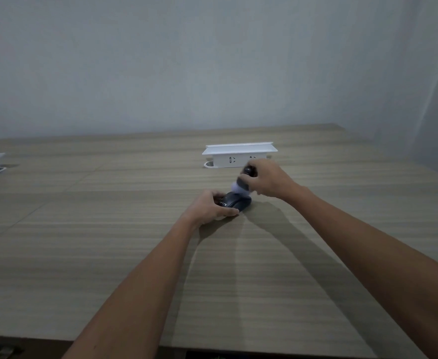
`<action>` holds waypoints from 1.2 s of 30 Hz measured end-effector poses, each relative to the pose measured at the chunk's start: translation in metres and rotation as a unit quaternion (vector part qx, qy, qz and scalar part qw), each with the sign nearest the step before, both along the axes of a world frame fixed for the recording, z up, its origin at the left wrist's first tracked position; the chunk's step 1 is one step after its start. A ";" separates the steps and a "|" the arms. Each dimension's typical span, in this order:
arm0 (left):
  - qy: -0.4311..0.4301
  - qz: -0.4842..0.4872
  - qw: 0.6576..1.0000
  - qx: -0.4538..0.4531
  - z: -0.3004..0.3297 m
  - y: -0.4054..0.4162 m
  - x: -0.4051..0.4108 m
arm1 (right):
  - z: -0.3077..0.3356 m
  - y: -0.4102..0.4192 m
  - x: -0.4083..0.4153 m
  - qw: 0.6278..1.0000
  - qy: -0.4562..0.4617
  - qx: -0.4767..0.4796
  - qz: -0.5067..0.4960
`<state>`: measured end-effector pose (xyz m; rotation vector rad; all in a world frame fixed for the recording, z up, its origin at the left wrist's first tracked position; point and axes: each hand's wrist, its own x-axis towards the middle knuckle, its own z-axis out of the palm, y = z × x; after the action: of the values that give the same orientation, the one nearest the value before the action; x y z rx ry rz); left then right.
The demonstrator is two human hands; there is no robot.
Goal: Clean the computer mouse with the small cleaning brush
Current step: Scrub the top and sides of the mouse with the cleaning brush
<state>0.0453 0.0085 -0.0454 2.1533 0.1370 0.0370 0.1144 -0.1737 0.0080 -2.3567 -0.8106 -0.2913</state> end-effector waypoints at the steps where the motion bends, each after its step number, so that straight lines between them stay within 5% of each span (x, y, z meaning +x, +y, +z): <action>1: 0.001 0.002 1.000 0.003 0.000 0.001 0.000 | 0.003 0.004 -0.004 0.999 0.026 0.013 0.033; 7: 0.012 -0.006 1.000 -0.010 0.004 0.000 -0.004 | 0.012 0.008 0.002 0.996 0.010 -0.081 -0.036; 13: 0.015 -0.006 1.000 -0.004 0.004 0.002 -0.003 | 0.007 0.003 -0.005 0.995 0.101 0.012 0.022; 17: 0.015 -0.004 1.000 -0.016 0.006 -0.002 -0.006 | 0.005 0.000 0.002 0.997 0.025 -0.047 -0.060; 27: -0.011 0.015 1.000 -0.017 0.004 -0.008 -0.010 | -0.026 -0.007 -0.002 0.958 0.189 0.179 -0.117; 36: 0.075 -0.009 0.997 -0.030 0.021 0.003 -0.016 | -0.033 0.001 0.003 0.909 0.307 0.272 -0.078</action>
<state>0.0295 0.0115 -0.0245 2.0966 0.2030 -0.1369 0.1176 -0.1728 -0.0250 -1.8102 -0.1934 0.1514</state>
